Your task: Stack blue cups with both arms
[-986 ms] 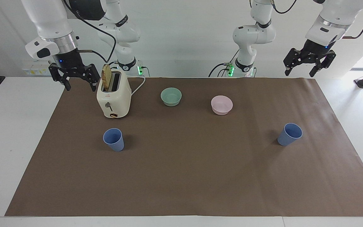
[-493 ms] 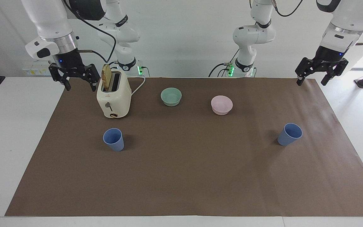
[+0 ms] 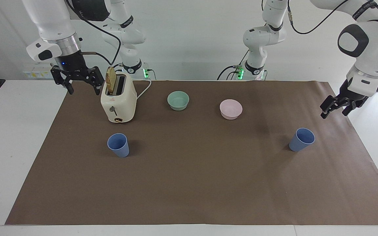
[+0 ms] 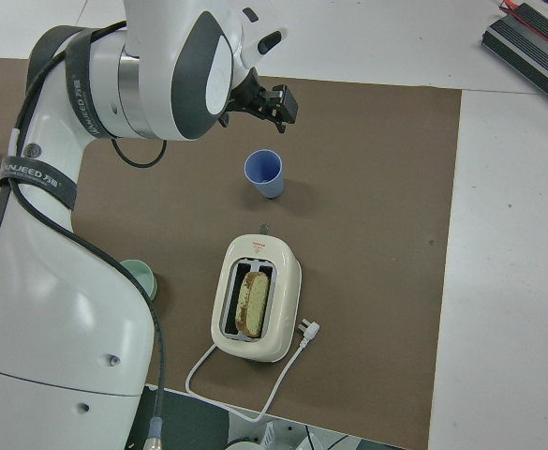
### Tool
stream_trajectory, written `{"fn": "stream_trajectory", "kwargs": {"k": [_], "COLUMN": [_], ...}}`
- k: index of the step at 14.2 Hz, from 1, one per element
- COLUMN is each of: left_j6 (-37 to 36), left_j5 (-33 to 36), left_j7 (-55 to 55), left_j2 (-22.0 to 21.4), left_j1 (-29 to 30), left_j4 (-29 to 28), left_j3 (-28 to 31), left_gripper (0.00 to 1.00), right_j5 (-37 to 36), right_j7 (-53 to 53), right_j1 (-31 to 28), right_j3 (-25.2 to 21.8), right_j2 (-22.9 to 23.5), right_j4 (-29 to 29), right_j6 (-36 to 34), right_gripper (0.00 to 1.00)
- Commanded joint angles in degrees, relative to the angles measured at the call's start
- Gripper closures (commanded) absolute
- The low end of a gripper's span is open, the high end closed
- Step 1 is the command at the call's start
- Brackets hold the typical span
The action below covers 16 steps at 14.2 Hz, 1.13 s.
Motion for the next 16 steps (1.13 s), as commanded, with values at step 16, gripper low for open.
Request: {"fn": "stream_trajectory", "kwargs": {"k": [16], "left_j6": [19.1], "left_j5": [-4.1], "left_j7": [-4.8], "left_j2": [4.2], "left_j1": [1.0], "left_j4": [-15.3], "left_j3": [-0.6], "left_gripper": [0.33], "right_j5": [-0.4], "right_j7": [-1.2], "right_j1": [-0.6], "right_j3": [0.3], "right_j2": [-0.3], "right_j4": [-0.5], "right_j6": [0.4], "right_gripper": [0.00]}}
